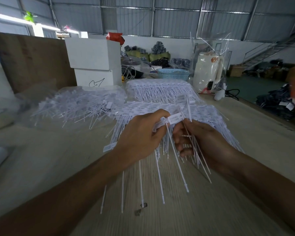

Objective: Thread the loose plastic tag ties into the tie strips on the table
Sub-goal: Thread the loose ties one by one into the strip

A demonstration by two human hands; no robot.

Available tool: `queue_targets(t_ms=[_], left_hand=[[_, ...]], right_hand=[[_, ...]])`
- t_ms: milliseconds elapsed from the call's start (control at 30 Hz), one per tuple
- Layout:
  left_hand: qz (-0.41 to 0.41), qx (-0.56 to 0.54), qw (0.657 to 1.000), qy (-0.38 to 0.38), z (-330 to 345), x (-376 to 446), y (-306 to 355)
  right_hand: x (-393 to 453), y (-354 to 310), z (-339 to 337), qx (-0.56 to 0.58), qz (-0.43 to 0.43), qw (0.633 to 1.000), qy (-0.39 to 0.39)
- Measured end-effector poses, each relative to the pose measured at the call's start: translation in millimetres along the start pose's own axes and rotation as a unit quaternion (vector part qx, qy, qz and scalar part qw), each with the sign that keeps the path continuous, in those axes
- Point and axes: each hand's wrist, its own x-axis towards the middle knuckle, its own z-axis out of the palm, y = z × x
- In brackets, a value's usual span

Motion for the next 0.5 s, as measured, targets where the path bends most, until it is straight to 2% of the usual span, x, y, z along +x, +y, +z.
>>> queue_targets(t_ms=[367, 500], left_hand=[[0.018, 0.003, 1.0, -0.005, 1.9, -1.9, 1.2], [0.002, 0.007, 1.0, 0.021, 1.2, -0.1, 1.9]], right_hand=[[1.0, 3.7, -1.6, -0.023, -0.013, 0.998, 0.062], [1.6, 0.8, -6.4, -0.031, 0.019, 0.999, 0.029]])
